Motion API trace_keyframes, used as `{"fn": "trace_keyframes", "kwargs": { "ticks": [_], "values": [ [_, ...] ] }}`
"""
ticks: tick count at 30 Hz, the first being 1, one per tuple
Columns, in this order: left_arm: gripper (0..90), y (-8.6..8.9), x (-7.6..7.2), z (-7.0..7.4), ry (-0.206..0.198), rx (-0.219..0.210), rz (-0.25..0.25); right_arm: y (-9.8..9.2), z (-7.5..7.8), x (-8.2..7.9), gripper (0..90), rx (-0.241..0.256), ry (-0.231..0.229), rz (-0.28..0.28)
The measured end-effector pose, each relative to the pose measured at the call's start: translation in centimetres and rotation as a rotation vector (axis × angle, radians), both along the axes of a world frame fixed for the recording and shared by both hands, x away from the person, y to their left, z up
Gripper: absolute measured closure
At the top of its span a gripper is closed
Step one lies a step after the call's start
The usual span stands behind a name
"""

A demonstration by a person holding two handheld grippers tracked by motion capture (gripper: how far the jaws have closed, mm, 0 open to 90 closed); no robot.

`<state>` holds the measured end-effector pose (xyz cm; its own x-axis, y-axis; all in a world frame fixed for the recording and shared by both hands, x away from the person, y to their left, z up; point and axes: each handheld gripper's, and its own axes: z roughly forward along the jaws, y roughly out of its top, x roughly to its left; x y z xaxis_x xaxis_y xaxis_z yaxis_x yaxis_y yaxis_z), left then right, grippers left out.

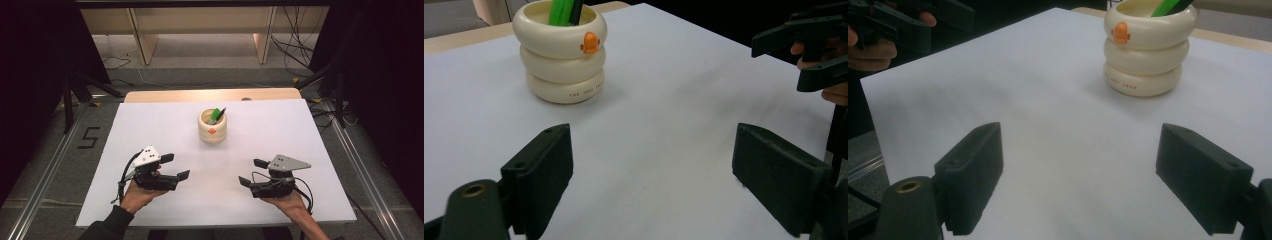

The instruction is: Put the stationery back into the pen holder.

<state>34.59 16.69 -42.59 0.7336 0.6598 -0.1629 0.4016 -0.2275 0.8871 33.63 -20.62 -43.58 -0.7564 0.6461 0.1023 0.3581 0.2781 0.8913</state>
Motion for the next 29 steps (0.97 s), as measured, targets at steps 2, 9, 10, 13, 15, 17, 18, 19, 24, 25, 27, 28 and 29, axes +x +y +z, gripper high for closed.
{"fn": "trace_keyframes", "kwargs": {
  "ticks": [2,9,10,13,15,17,18,19,24,25,27,28,29],
  "values": [
    [15.6,-0.06,-0.15,-0.33,0.005,0.009,-0.005,-0.01,-0.04,0.03,19.6,0.000,0.003,0.001],
    [15.0,-0.14,-0.24,-0.49,-0.003,0.011,0.002,-0.10,-0.13,0.10,19.4,-0.002,0.006,-0.003],
    [15.0,-0.09,-0.26,-0.45,-0.006,0.003,0.008,-0.11,-0.14,0.10,19.5,-0.002,0.007,-0.003],
    [15.0,0.18,-0.25,-0.19,-0.021,-0.019,0.021,-0.11,-0.15,0.11,19.5,-0.002,0.007,-0.004],
    [15.0,0.32,-0.27,-0.05,-0.030,-0.029,0.026,-0.13,-0.19,0.10,19.5,-0.004,0.009,-0.005],
    [15.0,0.39,-0.25,0.01,-0.031,-0.029,0.027,-0.13,-0.19,0.10,19.4,-0.002,0.010,-0.005],
    [15.0,0.40,-0.21,0.01,-0.031,-0.029,0.026,-0.12,-0.21,0.11,19.5,-0.003,0.008,-0.004],
    [15.0,0.40,-0.20,-0.01,-0.030,-0.030,0.026,-0.09,-0.24,0.10,19.5,-0.006,0.009,-0.005],
    [15.0,0.25,-0.18,-0.08,-0.027,-0.023,0.023,-0.08,-0.26,0.10,19.5,-0.006,0.008,-0.007],
    [15.0,0.24,-0.19,-0.08,-0.025,-0.025,0.022,-0.09,-0.28,0.11,19.5,-0.007,0.008,-0.005],
    [15.0,0.26,-0.17,-0.11,-0.024,-0.024,0.023,-0.09,-0.28,0.12,19.5,-0.005,0.008,-0.006],
    [15.0,0.27,-0.13,-0.12,-0.023,-0.020,0.025,-0.08,-0.28,0.13,19.5,-0.004,0.008,-0.006],
    [15.0,0.25,-0.09,-0.14,-0.021,-0.020,0.028,-0.08,-0.30,0.14,19.5,-0.008,0.009,-0.005]
  ]
}}
